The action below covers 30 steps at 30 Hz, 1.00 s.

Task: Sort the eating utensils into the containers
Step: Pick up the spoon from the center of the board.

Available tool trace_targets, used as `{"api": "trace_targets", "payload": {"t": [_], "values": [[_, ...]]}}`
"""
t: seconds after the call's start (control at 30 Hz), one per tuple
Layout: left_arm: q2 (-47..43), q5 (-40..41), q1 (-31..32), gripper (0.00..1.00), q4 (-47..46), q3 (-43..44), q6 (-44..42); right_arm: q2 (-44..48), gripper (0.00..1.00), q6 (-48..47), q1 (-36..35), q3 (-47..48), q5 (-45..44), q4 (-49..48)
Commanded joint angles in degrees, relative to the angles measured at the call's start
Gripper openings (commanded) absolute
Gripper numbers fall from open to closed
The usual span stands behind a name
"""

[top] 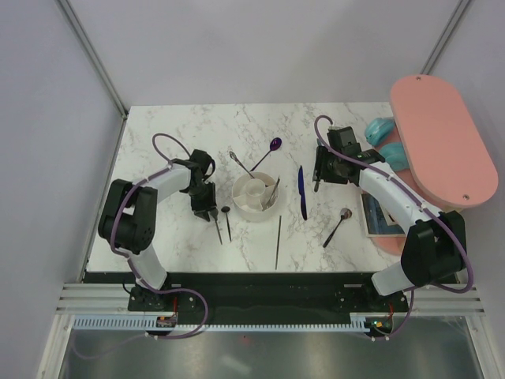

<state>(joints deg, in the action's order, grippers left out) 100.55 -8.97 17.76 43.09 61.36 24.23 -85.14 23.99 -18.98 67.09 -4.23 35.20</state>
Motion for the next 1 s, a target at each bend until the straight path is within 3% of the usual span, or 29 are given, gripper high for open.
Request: {"api": "trace_targets", "payload": {"t": [0.0, 0.67, 0.93, 0.97], "values": [[0.61, 1.24, 0.17, 0.36, -0.46, 2.53, 1.61, 0.95, 0.60, -0.17, 0.70, 0.41, 0.89, -0.04], [5.70, 5.63, 4.48, 0.33, 1.82, 3.68, 3.19, -0.20, 0.60, 0.18, 1.84, 1.03, 1.59, -0.22], [7.64, 4.40, 4.56, 0.11, 3.14, 2.27, 2.41, -0.20, 0.60, 0.53, 2.46, 0.41, 2.21, -0.22], [7.64, 4.40, 4.48, 0.02, 2.97, 2.01, 2.32, -0.29, 0.60, 0.62, 2.55, 0.50, 2.38, -0.31]]}}
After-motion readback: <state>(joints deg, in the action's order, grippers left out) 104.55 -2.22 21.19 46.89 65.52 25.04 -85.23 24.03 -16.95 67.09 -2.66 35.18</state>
